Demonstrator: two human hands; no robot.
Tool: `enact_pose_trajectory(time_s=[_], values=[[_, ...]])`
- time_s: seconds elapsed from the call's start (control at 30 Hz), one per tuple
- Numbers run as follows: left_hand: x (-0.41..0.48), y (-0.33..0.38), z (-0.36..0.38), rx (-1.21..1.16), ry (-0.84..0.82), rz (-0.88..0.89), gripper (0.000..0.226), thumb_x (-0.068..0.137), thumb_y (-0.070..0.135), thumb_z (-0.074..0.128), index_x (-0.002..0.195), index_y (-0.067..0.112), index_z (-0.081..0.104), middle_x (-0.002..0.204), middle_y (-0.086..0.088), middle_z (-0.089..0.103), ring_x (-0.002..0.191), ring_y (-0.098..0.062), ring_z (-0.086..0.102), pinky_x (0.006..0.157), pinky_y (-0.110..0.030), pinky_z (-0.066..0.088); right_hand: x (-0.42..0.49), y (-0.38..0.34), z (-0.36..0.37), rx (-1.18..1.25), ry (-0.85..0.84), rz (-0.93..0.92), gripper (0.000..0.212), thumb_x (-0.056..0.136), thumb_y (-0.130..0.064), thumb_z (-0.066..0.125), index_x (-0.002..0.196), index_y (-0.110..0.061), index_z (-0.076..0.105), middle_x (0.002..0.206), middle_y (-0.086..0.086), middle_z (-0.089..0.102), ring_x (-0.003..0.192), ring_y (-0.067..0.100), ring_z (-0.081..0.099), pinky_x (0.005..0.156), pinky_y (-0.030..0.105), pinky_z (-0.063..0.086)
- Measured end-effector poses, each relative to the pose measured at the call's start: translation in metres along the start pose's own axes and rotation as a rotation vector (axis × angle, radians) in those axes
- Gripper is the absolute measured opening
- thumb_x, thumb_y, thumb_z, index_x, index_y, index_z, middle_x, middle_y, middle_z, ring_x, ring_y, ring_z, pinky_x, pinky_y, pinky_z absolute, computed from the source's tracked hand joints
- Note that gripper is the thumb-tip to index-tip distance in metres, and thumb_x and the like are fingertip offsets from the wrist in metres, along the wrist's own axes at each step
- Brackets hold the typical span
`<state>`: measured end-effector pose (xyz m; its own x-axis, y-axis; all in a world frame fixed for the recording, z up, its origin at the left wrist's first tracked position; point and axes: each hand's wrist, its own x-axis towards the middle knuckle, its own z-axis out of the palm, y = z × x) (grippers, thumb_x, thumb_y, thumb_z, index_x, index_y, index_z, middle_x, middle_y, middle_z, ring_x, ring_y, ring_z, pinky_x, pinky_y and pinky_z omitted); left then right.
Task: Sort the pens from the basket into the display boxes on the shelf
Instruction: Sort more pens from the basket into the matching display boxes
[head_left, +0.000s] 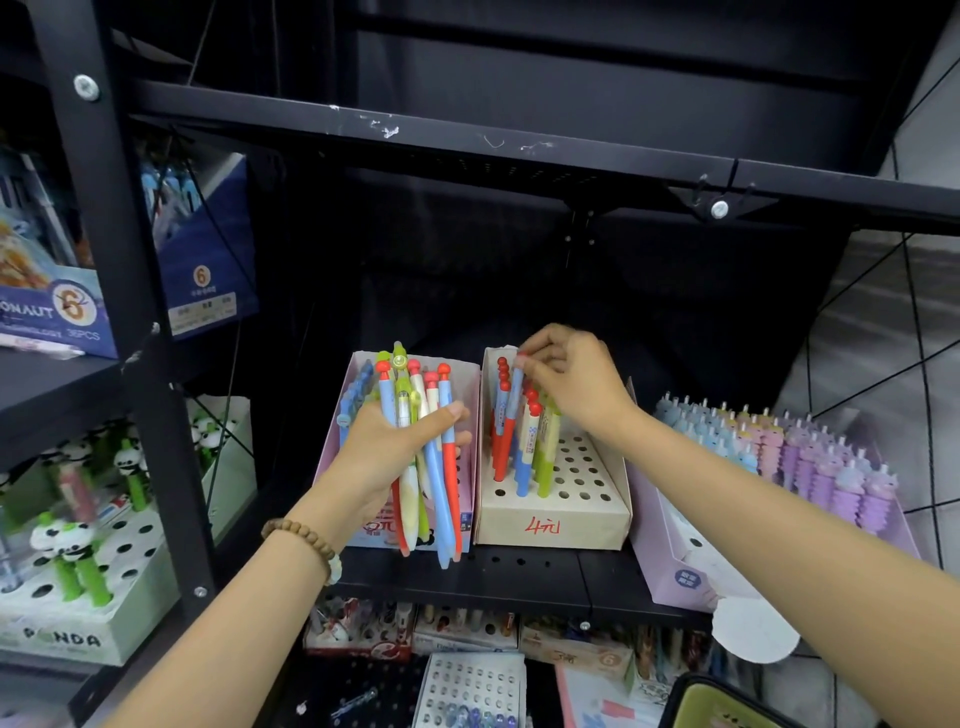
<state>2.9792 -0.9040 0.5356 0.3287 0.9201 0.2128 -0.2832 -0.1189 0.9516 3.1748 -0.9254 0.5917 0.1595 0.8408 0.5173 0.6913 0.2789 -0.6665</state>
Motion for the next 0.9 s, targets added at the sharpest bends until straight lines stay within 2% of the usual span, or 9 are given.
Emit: enact_pose_trajectory(time_s=[0.1,0.2,0.27,0.33,0.43,0.53,0.63,0.73,0.9], values=[[0.001,-0.002,0.001,0.021,0.005,-0.02,0.02,0.076,0.021,0.075,0.094,0.013,0.069,0.092,-0.006,0.075,0.083,-0.021,0.073,0.068,-0.027,0.059,-0.006,0.001,0.002,-0.243,-0.113,-0.046,0.007,0.084,-0.025,0.069,0.086,-0.019,0.073,0.089,-0.004,0.068,0.085,0.012,0.063,0.079,0.032,0.054],[0.003,-0.003,0.001,0.097,0.049,-0.045,0.037,0.069,0.03,0.081,0.098,0.01,0.069,0.096,-0.011,0.074,0.09,-0.024,0.071,0.086,-0.04,0.055,-0.006,-0.011,-0.001,-0.487,-0.092,-0.16,0.025,0.091,-0.036,0.057,0.084,-0.019,0.074,0.097,-0.005,0.061,0.092,0.01,0.054,0.076,0.029,0.045],[0.002,-0.004,0.004,0.12,0.069,-0.049,0.048,0.058,0.039,0.083,0.097,0.013,0.069,0.096,-0.01,0.074,0.092,-0.025,0.07,0.087,-0.04,0.053,-0.008,-0.023,-0.002,-0.286,-0.121,-0.129,0.03,0.094,-0.038,0.052,0.092,-0.018,0.074,0.1,-0.008,0.061,0.092,0.005,0.055,0.075,0.018,0.041],[0.001,-0.004,0.008,0.134,0.074,-0.039,0.053,0.051,0.045,0.081,0.095,0.017,0.07,0.091,-0.004,0.075,0.088,-0.019,0.071,0.079,-0.031,0.054,-0.012,-0.034,0.0,-0.059,-0.239,-0.046,0.028,0.093,-0.039,0.053,0.102,-0.021,0.073,0.099,-0.014,0.064,0.09,-0.002,0.058,0.073,0.009,0.041],[-0.001,-0.002,0.013,0.15,0.04,-0.021,0.049,0.053,0.043,0.08,0.094,0.018,0.07,0.086,0.001,0.075,0.081,-0.012,0.071,0.07,-0.022,0.055,-0.019,-0.035,0.003,0.069,-0.337,0.024,0.021,0.089,-0.028,0.063,0.105,-0.018,0.071,0.1,-0.009,0.069,0.095,0.001,0.063,0.081,0.011,0.049],[-0.004,-0.001,0.015,0.139,0.032,-0.015,0.038,0.064,0.037,0.078,0.094,0.014,0.069,0.083,0.001,0.075,0.075,-0.005,0.07,0.061,-0.013,0.053,-0.02,-0.033,-0.001,0.189,-0.282,0.11,0.023,0.089,-0.025,0.064,0.108,-0.013,0.069,0.1,-0.002,0.071,0.093,0.004,0.066,0.083,0.015,0.051],[-0.007,0.0,0.011,0.031,0.014,-0.016,0.019,0.079,0.021,0.072,0.093,0.009,0.067,0.082,-0.004,0.075,0.076,-0.014,0.072,0.057,-0.016,0.053,-0.016,-0.031,-0.012,0.414,-0.072,0.186,0.017,0.093,-0.016,0.058,0.107,-0.008,0.062,0.089,0.004,0.072,0.073,0.004,0.07,0.066,0.014,0.054],[-0.008,-0.001,0.003,0.042,0.013,-0.007,0.02,0.083,0.02,0.069,0.099,0.008,0.065,0.088,-0.006,0.075,0.081,-0.021,0.073,0.061,-0.022,0.056,-0.014,-0.023,-0.019,0.265,0.037,0.082,0.009,0.092,-0.014,0.059,0.101,-0.012,0.06,0.089,0.005,0.071,0.076,0.006,0.069,0.064,0.015,0.054],[-0.01,-0.003,0.001,0.058,0.01,-0.033,0.02,0.084,0.024,0.068,0.098,0.01,0.067,0.092,-0.003,0.075,0.085,-0.019,0.072,0.063,-0.02,0.056,-0.019,-0.011,-0.003,0.162,0.02,0.08,0.012,0.093,-0.015,0.058,0.104,-0.011,0.059,0.089,0.004,0.071,0.08,0.009,0.069,0.068,0.017,0.055]])
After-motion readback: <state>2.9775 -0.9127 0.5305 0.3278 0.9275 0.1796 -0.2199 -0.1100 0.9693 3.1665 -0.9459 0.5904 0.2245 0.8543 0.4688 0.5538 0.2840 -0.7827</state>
